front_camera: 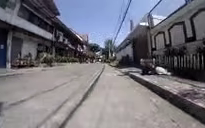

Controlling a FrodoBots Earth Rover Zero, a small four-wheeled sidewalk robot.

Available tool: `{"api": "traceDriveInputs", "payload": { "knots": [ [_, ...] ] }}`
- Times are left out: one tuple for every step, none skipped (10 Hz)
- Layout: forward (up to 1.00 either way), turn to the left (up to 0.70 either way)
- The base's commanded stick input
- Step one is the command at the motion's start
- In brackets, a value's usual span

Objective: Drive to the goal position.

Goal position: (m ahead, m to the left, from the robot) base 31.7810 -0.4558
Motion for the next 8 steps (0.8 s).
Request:
{"api": "traceDriveInputs", "payload": {
  "knots": [
    [1.00, 0.00],
    [1.00, 0.00],
    [1.00, 0.00],
    [1.00, 0.00],
    [1.00, 0.00],
    [1.00, 0.00],
    [1.00, 0.00],
    [1.00, 0.00]
  ]
}}
